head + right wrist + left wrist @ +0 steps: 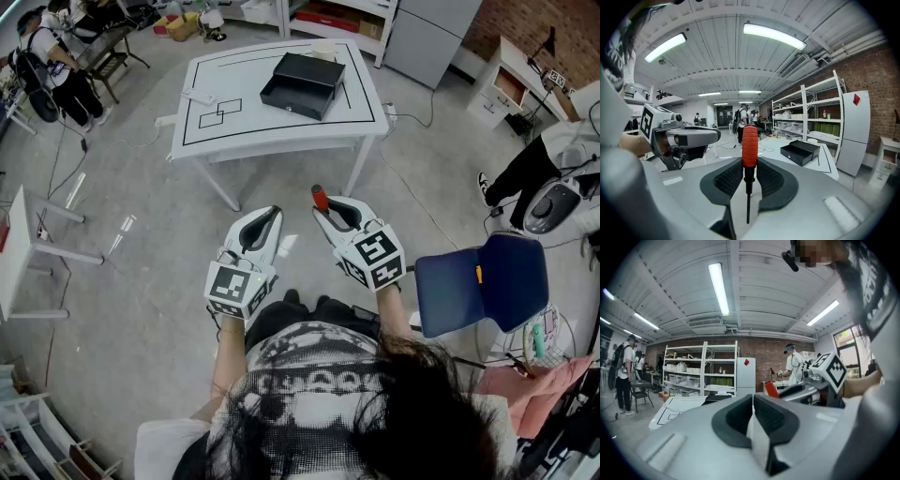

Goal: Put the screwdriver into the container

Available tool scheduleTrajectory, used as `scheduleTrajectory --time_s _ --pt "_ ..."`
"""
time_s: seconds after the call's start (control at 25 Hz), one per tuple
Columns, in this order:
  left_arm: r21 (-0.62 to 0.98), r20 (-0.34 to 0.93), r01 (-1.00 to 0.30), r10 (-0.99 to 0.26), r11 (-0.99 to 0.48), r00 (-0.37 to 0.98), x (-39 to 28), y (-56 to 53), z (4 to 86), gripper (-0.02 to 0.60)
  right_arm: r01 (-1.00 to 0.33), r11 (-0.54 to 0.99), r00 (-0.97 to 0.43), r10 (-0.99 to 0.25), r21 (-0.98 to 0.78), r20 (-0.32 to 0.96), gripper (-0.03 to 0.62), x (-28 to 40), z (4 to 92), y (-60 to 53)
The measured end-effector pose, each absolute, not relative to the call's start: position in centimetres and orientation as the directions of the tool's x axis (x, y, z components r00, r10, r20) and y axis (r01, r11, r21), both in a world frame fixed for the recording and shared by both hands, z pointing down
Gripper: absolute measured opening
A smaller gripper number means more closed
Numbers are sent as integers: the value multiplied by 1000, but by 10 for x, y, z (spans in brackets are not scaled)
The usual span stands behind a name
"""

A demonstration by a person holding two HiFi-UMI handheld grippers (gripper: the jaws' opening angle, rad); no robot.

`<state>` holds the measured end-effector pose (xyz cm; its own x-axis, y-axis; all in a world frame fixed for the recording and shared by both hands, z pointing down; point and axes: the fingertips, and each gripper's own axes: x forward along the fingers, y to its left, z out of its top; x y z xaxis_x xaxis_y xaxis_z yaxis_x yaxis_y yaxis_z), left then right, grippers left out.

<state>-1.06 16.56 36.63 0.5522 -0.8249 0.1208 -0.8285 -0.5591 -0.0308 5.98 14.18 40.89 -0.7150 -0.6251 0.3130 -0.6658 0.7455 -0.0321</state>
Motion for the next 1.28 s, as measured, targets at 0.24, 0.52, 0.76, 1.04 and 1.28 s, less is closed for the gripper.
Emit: scheduleTrajectory --time_s 0.24,0.52,0.76,1.04,1.28 --pt "-23 109 -833 -829 -553 548 -2 169 365 0 -664 747 -716 -624 -31 314 91 69 408 142" --pt "-13 96 -841 -838 -541 537 10 169 362 0 -646 763 -733 -605 -38 311 91 78 410 144" --pt "20 77 -860 -857 -510 509 23 173 364 0 -621 783 -751 -580 -40 317 91 94 416 149" --pt "25 100 -870 -864 -493 493 37 176 371 0 -610 791 -762 -569 -50 310 91 109 418 150" --pt "21 118 -869 -862 -494 493 40 163 374 0 -616 785 -763 -572 -69 303 91 115 422 138"
